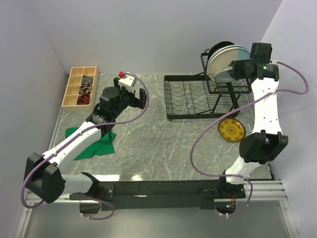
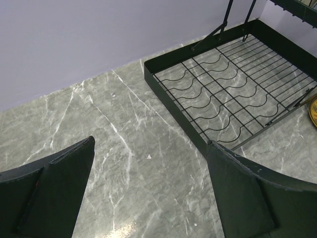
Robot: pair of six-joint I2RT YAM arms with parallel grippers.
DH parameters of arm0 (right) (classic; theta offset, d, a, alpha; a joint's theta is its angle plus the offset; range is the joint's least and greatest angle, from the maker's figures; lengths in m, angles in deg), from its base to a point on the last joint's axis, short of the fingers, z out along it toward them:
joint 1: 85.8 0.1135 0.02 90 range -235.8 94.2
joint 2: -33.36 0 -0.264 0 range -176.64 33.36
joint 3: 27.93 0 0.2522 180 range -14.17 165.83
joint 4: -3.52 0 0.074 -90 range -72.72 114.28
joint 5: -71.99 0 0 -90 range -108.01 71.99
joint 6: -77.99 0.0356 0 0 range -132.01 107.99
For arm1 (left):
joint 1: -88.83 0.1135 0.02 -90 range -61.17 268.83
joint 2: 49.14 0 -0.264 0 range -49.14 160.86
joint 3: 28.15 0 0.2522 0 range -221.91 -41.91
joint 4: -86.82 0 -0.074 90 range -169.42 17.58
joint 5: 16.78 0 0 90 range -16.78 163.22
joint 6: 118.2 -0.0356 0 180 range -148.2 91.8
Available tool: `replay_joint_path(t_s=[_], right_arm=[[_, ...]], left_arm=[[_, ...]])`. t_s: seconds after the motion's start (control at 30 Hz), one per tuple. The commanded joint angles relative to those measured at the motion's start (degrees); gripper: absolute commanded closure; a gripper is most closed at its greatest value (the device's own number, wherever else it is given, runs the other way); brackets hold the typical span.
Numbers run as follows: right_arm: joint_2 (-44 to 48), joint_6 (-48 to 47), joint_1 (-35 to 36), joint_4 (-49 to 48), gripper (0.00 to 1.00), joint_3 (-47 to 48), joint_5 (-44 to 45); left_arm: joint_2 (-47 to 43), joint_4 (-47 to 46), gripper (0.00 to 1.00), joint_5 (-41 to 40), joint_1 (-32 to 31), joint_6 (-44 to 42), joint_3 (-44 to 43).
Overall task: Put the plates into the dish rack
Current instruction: Insert the plate into the dish rack
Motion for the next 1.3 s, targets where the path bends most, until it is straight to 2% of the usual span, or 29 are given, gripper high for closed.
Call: replay_joint_path(t_s=[0.0, 0.2, 0.23, 0.4, 0.47, 0.5, 0.77, 0.97, 1.27], right_arm=[[0.4, -0.5, 0.5, -5.4, 0.61, 0.4, -0.4], [0.6, -1.3, 0.3, -7.2, 0.52, -0.1, -1.6], [0.9, -1.9, 0.2, -7.6, 0.47, -0.2, -1.9], [1.9, -3.3, 0.2, -10.2, 0.35, -1.0, -3.4], [2.4, -3.5, 0.1, -11.1, 0.23, -1.5, -3.9], [2.6, -4.1, -0.1, -12.3, 0.0, -2.4, -4.1], [3.4, -6.2, -0.6, -14.9, 0.0, -4.6, -5.4], [5.0, -11.0, -1.4, -23.7, 0.0, -7.4, -9.3], [7.4, -13.4, -1.4, -27.2, 0.0, -11.2, -10.4]], left_arm=[[-0.2, -2.0, 0.01, -0.5, 0.3, 1.1, -2.6], [-0.4, -1.8, 0.01, -0.5, 0.2, 1.3, -2.6], [-0.5, -1.8, 0.0, -0.5, 0.2, 1.3, -2.6], [-0.7, -1.9, 0.01, -0.4, 0.2, 1.4, -2.4], [-0.9, -2.0, 0.01, -0.3, 0.3, 1.4, -2.3], [-1.0, -2.0, 0.01, -0.3, 0.3, 1.4, -2.2], [-2.5, -1.8, 0.01, -0.7, 0.3, 2.2, -1.4], [-3.4, -1.8, 0.01, -0.9, 0.2, 2.9, -0.6], [-3.7, -1.6, 0.0, -0.8, 0.3, 2.7, -0.7]])
